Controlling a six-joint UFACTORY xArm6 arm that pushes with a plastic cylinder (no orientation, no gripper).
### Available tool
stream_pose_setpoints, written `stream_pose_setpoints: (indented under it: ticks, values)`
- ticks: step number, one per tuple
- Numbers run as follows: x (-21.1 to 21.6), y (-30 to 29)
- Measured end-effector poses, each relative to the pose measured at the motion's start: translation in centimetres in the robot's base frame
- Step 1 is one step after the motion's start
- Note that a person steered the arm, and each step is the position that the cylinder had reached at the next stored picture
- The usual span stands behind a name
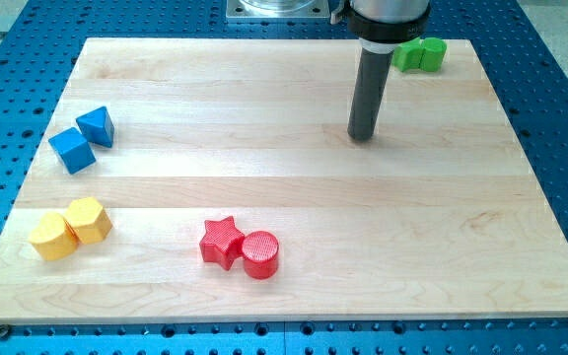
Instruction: Separate the red blocks
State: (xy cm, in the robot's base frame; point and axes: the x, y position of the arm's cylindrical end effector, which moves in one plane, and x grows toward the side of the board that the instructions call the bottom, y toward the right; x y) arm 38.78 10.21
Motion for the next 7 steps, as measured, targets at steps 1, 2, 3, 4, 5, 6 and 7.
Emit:
stream_pose_setpoints:
  ticks: [1,2,3,4,5,6,7]
  values:
    - [1.8,-1.1]
    - [10.5,3.6]
    - [19.8,0.7]
    - [21.4,-9.1]
    - [20.6,-13.1]
    - [17.5,-13.7]
    - [18.8,-13.7]
